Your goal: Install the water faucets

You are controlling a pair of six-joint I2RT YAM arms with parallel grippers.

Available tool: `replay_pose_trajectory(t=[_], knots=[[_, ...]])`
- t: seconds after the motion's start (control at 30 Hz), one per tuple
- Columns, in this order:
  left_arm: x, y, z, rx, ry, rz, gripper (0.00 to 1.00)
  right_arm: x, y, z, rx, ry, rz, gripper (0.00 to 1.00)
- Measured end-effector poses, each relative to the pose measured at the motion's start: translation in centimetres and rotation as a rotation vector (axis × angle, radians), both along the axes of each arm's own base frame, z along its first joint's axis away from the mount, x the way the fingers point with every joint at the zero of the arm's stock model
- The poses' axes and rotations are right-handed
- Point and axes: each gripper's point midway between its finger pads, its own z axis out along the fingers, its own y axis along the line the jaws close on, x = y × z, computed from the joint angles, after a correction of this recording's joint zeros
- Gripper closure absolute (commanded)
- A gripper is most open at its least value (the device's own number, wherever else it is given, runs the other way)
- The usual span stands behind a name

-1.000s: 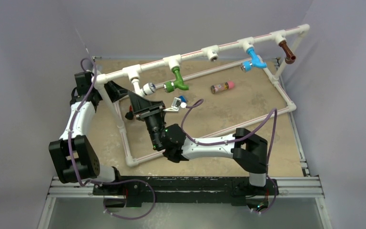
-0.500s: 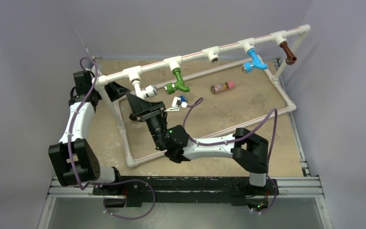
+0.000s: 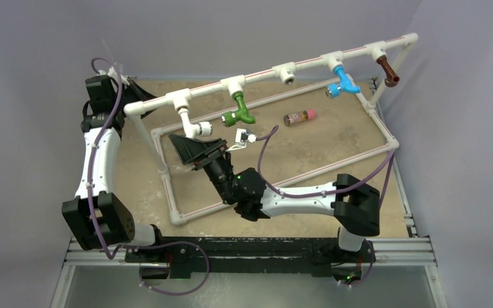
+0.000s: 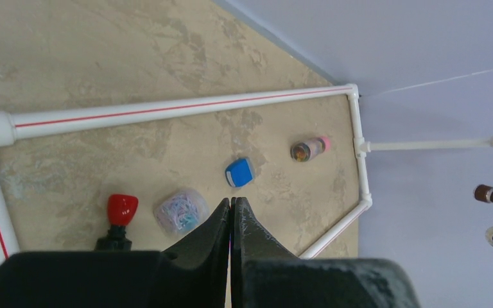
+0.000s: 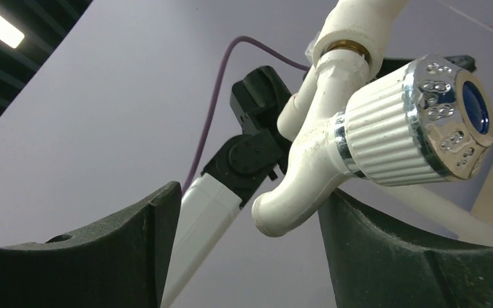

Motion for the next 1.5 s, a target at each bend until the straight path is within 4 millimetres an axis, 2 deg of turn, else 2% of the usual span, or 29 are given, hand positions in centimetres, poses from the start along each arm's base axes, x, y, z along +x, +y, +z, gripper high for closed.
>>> replay_pose_trajectory(t=[0.17, 0.37, 0.53, 0.67, 0.87, 1.07, 1.2, 1.33, 1.5], knots=[[1.1, 1.1, 2.3, 0.039, -0.038, 0.055, 1.00, -0.6, -0.4, -1.0, -0.069, -0.002, 0.021, 0.20], [2.4, 2.0, 5.7, 0.075, -0.118, 0.093, 1.00, -1.0, -1.2, -3.8, -0.182, 0.000, 0.029, 0.19], [2.6, 2.2, 9.0, 0.114, -0.203, 0.091, 1.00, -1.2, -2.8, -5.7, -0.296, -0.028, -0.001, 0.19], [2.2, 1.9, 11.7, 0.137, -0.281, 0.069, 1.00, -1.3, -4.4, -6.1, -0.388, -0.088, -0.045, 0.19], [0.1, 0.1, 14.1, 0.167, -0.357, 0.008, 1.00, -0.5, -6.3, -6.1, -0.598, -0.230, -0.167, 0.19], [-1.8, -3.6, 15.4, 0.245, -0.415, -0.053, 1.00, 0.6, -9.5, -5.6, -0.884, -0.471, -0.371, 0.19], [-1.8, -4.9, 15.2, 0.299, -0.426, -0.057, 1.00, 0.6, -11.6, -4.8, -1.049, -0.674, -0.496, 0.19], [-1.2, -3.8, 14.4, 0.355, -0.404, 0.010, 1.00, 0.2, -12.0, -3.2, -1.189, -0.933, -0.614, 0.18], [-1.0, -4.4, 13.3, 0.401, -0.375, 0.035, 1.00, -0.3, -10.9, -2.6, -1.330, -1.204, -0.756, 0.17]])
